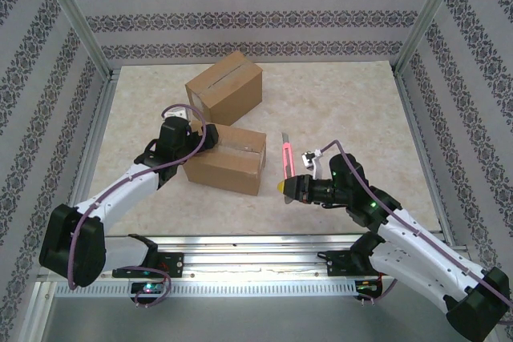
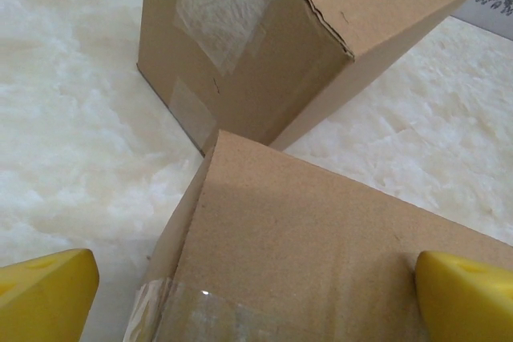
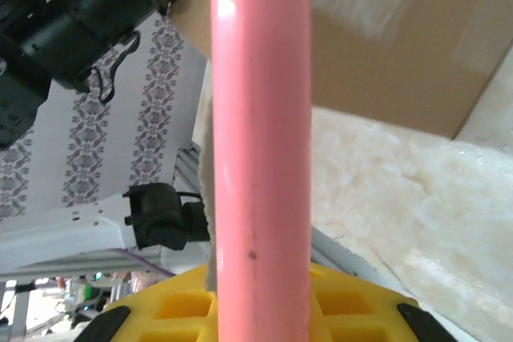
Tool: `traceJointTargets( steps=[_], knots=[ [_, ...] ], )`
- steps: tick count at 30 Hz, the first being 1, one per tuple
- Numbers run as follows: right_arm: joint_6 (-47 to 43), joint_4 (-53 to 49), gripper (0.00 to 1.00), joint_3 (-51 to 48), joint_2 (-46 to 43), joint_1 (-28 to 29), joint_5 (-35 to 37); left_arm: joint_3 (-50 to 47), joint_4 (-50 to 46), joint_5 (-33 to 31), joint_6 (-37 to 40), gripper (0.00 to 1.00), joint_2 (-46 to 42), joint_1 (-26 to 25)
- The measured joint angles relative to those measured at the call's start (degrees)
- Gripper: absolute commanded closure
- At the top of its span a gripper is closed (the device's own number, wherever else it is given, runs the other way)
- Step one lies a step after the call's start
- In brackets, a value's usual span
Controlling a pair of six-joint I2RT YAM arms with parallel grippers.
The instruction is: Unpack the express box
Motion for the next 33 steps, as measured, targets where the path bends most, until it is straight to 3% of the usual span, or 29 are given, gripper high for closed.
traceJointTargets(
  steps=[17,33],
  knots=[
    [2.01,-0.66,1.00,0.81,9.11,-0.52,-14.01,0.42,0.59,-1.46,0.63,0.00,0.92,-0.02],
    [0.94,-0.94,1.00,1.20,10.97,-0.55,-15.74,0.83,0.55,-1.73,0.87,0.00,0.92,-0.02]
  ],
)
